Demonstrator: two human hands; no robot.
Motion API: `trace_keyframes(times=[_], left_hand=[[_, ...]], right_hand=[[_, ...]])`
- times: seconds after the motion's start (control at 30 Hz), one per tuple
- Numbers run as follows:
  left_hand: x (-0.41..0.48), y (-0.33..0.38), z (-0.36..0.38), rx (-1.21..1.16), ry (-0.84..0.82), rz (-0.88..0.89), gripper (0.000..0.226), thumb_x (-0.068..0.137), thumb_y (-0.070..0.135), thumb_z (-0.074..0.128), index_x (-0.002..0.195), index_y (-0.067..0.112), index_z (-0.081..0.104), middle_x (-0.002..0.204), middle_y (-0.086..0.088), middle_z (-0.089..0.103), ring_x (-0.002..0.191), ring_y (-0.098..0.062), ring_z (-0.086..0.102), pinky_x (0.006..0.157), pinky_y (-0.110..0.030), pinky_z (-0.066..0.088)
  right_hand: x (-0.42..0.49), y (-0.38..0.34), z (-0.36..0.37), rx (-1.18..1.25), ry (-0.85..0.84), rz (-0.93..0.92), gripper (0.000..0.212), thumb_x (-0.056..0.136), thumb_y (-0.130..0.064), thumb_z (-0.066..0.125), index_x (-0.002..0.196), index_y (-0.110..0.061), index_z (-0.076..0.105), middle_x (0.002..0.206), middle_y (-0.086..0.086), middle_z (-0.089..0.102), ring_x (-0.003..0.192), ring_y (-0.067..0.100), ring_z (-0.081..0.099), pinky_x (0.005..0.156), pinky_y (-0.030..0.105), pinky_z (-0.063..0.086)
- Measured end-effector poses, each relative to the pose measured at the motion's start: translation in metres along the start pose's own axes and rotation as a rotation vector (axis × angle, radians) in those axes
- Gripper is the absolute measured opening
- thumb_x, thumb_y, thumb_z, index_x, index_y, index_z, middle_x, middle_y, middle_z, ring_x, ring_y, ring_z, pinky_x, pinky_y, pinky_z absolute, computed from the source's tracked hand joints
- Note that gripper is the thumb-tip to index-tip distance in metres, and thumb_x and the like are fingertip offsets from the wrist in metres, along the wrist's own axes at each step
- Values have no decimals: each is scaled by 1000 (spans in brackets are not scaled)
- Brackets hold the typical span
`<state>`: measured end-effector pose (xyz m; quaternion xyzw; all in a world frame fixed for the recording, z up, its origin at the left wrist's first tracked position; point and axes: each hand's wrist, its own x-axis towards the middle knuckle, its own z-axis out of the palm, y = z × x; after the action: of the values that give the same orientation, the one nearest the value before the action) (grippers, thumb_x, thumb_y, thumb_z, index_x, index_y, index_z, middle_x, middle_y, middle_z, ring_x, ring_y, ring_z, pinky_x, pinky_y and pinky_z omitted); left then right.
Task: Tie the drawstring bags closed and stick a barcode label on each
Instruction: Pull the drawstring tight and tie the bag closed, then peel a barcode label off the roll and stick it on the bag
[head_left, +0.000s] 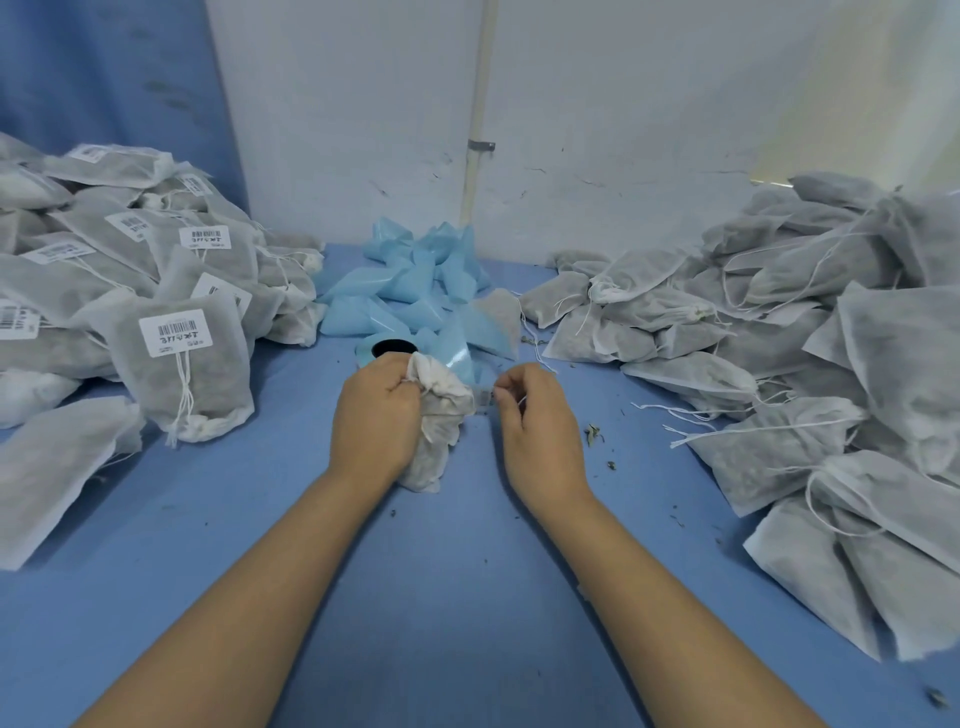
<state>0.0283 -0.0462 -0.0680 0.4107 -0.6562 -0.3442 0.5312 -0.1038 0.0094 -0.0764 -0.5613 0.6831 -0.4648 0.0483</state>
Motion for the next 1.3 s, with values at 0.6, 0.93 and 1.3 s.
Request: trace_keyframes(times=[0.6, 0.93, 1.3], left_hand=[[-2, -1, -5, -290, -329, -17, 38, 59, -6, 42, 53, 27, 60, 60, 16, 56, 62, 0, 50, 61, -12, 39], [-3, -1, -5, -282, -340, -20, 28, 59, -3, 43, 68, 13, 64, 68, 14, 61, 68, -2, 55, 66, -12, 42], [-4, 4, -4, -260, -272, -57, 38, 67, -24, 36, 73, 1, 63, 71, 6, 57, 68, -5, 51, 64, -11, 40]], right_hand=[[-3, -3, -7, 384, -112, 95, 43, 93, 2, 54, 133, -12, 50, 118, -5, 60, 96, -11, 55, 81, 0, 41], [-3, -5, -7, 461, -30, 151, 9, 87, -11, 68, 93, -18, 70, 84, -12, 70, 74, -9, 64, 71, 7, 47], [2, 1, -7, 570, -1, 260, 20, 89, -9, 64, 84, -27, 72, 88, -6, 75, 86, 9, 69, 89, 31, 55]])
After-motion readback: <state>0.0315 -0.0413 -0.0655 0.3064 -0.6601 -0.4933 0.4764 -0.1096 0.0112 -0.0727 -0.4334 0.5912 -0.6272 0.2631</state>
